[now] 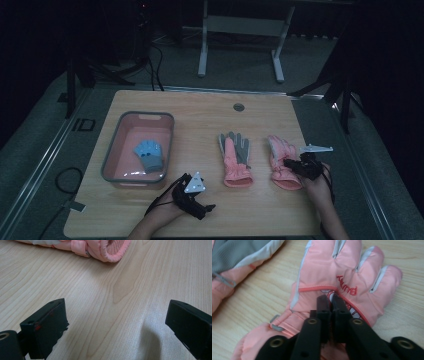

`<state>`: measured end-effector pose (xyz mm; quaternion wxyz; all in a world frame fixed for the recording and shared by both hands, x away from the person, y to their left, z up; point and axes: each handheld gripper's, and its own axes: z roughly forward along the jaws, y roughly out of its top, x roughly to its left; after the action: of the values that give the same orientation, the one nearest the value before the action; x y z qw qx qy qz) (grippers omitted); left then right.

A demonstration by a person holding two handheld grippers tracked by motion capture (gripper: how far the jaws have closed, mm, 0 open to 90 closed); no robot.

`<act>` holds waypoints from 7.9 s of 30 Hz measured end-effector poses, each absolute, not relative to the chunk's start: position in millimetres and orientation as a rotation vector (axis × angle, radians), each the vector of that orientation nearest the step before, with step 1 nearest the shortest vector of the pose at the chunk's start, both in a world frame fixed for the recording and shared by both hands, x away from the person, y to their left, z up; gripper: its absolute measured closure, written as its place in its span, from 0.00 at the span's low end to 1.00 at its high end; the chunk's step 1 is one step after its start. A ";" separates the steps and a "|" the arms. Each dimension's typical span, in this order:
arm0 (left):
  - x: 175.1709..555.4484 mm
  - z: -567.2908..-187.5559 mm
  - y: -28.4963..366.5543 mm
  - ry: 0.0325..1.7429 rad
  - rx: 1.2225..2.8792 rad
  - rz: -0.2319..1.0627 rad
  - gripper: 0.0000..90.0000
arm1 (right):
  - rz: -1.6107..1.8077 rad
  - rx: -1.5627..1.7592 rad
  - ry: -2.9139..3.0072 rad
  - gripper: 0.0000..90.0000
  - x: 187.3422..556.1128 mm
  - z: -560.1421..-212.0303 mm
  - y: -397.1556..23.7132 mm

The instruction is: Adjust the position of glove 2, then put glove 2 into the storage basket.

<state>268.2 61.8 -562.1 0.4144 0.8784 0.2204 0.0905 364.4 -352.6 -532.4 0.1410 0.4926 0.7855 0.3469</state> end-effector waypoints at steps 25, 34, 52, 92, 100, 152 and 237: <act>267.6 -561.7 62.5 0.550 2.200 0.228 0.04 | 1.016 1.325 1.996 0.99 332.0 -412.5 -240.7; 266.7 -561.3 62.0 0.544 2.200 0.229 0.04 | 1.062 1.375 2.018 0.99 326.5 -425.7 -198.6; 267.1 -560.8 62.5 0.555 2.192 0.224 0.04 | 0.951 1.450 2.150 0.96 345.3 -489.5 -165.7; 264.7 -515.5 61.6 0.673 2.055 0.217 0.05 | 1.114 1.068 2.253 0.16 334.5 -436.5 -265.9; 275.6 -469.7 48.9 0.647 2.013 0.318 0.06 | 1.176 1.167 2.253 0.12 338.5 -446.8 -276.8; 383.1 -534.5 10.8 1.096 1.926 -0.151 0.72 | 1.311 1.630 2.491 0.83 393.3 -526.2 -232.0; 359.4 -477.9 278.9 1.387 1.967 -0.009 0.73 | 1.196 1.332 2.688 0.82 402.3 -482.7 69.5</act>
<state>359.4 278.9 -477.9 0.3591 0.7628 0.5378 -0.0035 402.3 69.5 -482.7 -0.0439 0.4119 0.8315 0.3700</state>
